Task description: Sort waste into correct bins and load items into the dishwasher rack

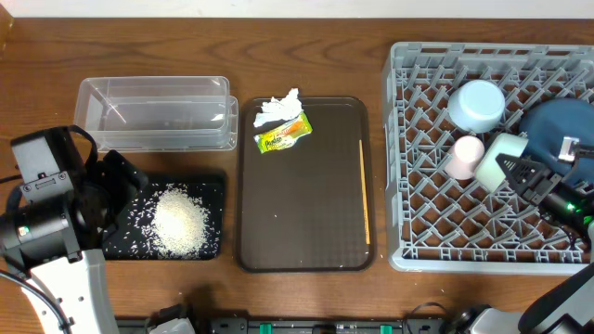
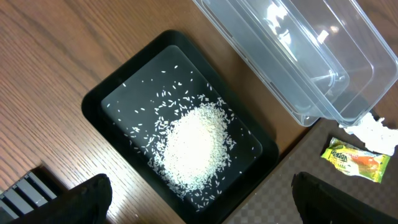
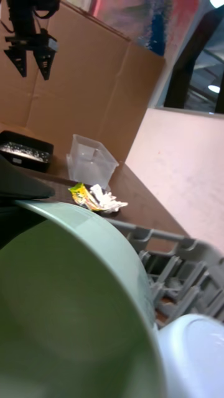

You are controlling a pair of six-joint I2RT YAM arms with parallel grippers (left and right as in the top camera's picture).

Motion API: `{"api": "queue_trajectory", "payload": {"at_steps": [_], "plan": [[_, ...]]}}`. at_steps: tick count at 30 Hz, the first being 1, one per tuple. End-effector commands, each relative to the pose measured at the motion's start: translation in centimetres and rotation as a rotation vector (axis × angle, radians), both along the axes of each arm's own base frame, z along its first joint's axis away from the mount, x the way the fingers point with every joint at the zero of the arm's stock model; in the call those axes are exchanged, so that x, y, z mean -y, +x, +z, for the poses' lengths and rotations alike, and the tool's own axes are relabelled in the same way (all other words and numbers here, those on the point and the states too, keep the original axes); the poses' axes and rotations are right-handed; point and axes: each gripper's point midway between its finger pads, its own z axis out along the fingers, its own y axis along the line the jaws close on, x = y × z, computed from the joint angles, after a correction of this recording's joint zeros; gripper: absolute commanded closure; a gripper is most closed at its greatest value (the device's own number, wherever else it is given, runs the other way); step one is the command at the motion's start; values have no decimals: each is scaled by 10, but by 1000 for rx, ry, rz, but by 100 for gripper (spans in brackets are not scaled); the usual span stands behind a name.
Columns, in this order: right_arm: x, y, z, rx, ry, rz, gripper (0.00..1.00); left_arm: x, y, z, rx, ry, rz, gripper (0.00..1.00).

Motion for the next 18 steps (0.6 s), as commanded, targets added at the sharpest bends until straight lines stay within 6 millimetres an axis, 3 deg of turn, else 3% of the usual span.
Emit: {"api": "queue_trajectory", "payload": {"at_steps": [1,9,18], "plan": [[-2,-2,-9,-36,-2,-1,99,-2,0,2,1,5,9,5],[13,-5,-13,-120,23,-73,99,-2,0,2,1,5,9,5],[42,-24,-27,-362,-149,-265,96,-2,0,2,1,5,9,5]]}}
